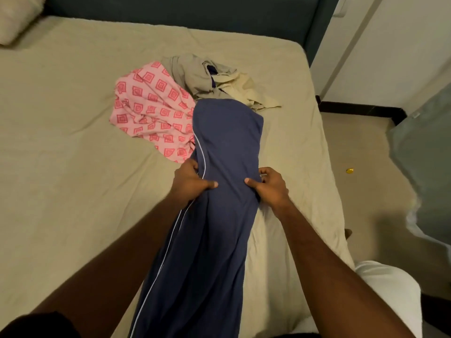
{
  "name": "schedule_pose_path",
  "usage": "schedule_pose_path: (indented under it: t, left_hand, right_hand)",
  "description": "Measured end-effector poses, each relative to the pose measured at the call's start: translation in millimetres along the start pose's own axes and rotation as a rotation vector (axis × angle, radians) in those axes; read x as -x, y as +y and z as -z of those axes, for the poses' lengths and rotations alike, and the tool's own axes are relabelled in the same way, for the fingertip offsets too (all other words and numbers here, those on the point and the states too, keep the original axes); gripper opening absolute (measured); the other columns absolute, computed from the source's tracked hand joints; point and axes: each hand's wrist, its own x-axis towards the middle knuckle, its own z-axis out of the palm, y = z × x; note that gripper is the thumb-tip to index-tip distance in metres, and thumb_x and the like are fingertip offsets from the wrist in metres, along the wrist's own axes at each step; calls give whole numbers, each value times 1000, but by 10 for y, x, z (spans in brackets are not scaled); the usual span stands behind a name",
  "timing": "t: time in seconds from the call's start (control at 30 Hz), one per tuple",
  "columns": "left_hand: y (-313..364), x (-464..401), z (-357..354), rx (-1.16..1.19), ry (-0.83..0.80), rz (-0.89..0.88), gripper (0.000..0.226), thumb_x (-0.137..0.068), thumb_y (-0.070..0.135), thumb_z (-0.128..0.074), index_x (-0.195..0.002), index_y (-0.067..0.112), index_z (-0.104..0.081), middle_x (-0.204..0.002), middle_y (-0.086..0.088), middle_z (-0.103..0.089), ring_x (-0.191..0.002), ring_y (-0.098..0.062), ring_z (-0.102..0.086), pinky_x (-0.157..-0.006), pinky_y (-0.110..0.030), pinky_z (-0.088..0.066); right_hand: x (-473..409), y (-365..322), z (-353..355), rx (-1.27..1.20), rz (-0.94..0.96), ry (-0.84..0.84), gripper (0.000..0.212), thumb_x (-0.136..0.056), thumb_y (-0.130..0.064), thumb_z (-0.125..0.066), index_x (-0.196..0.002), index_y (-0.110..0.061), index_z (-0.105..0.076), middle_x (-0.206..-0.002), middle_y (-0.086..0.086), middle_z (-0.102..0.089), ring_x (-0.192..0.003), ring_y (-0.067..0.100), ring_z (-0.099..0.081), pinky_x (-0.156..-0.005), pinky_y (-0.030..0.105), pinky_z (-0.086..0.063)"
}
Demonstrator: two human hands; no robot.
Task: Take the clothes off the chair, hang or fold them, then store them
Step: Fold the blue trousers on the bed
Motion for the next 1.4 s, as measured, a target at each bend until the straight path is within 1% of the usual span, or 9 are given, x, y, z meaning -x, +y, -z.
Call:
schedule_pose_path:
  t: [0.13, 0.27, 0.37, 0.47, 0.63, 0.8, 0.97, 1.17, 1.4]
  left_hand:
    - [-414, 248, 149, 46, 279, 111, 26, -83, 11, -70, -107, 9, -61, -93, -10, -65, -78, -26, -62, -70, -31, -47]
    - [-522, 542, 272, 253, 167, 170, 37, -83, 35, -78, -104, 14, -56, -93, -11, -70, -66, -21, -62, -55, -30, -47]
    - [-617, 816, 243, 93, 24, 103, 63, -62, 37, -91, -109, 20, -53, -106, -4, -68, -93, -20, -68, -83, -38, -56]
    - [-738, 989, 327, -31, 167, 52, 46, -78, 17, -83, -114, 16, -54, -106, -10, -66, -95, -28, -65, -90, -39, -54]
    - [-933, 1433, 647, 47, 298, 128, 47, -85, 27, -81, -116, 11, -50, -82, -15, -70, -61, -29, -65, -59, -32, -53]
    - [-1095, 2124, 641, -62, 160, 15, 54, -78, 44, -85, -114, 24, -50, -85, -3, -68, -80, -15, -66, -69, -28, -49]
    - [-1624, 2610, 659, -384, 150, -150, 42, -79, 36, -85, -68, 28, -45, -70, 6, -50, -67, -12, -48, -60, -22, -33]
    - [-1850, 2648, 748, -218, 251, -55, 38, -93, 31, -70, -75, 2, -56, -64, -4, -56, -61, -18, -52, -64, -33, -41]
    - [-2015, 2862, 1041, -806, 108, -855, 63, -90, 65, -55, -137, 22, -57, -156, -5, -43, -138, -26, -46, -94, -44, -41]
  right_hand:
    - [252, 223, -5, -153, 96, 18, 42, -71, -58, -75, -106, -42, -58, -100, -10, -73, -93, 16, -70, -98, 50, -53]
    - [607, 323, 3, -215, 171, -128, 92, -62, -77, -75, -139, -37, -45, -137, -14, -57, -126, 12, -56, -113, 45, -44]
    - [984, 480, -52, 28, 333, -170, 106, -61, -79, -72, -151, -41, -30, -151, -22, -38, -139, 3, -36, -123, 41, -18]
    - [1261, 732, -114, 340, 460, -139, 93, -76, -83, -46, -156, -42, -22, -165, -11, -23, -154, 13, -15, -123, 52, -3]
    - [1504, 936, -21, 454, 593, -141, 65, -95, -67, -33, -156, -48, -22, -170, -5, -11, -156, 20, -11, -120, 63, -14]
    - [1889, 910, 34, 776, 1017, -345, 90, -73, -37, -64, -155, -47, -28, -171, -8, 5, -158, 23, 7, -117, 72, -9]
    - [2188, 960, -102, 1016, 1401, -517, 91, -78, -59, -67, -157, -45, -25, -172, -2, 3, -158, 21, 5, -121, 62, 3]
    - [2213, 1030, -278, 1097, 1507, -483, 74, -96, -58, -50, -160, -43, -17, -170, 0, -17, -155, 22, -21, -120, 59, -25]
    - [2323, 891, -264, 1130, 1494, -614, 66, -99, -45, -39, -160, -46, -12, -171, -3, -8, -157, 20, -10, -124, 55, -12]
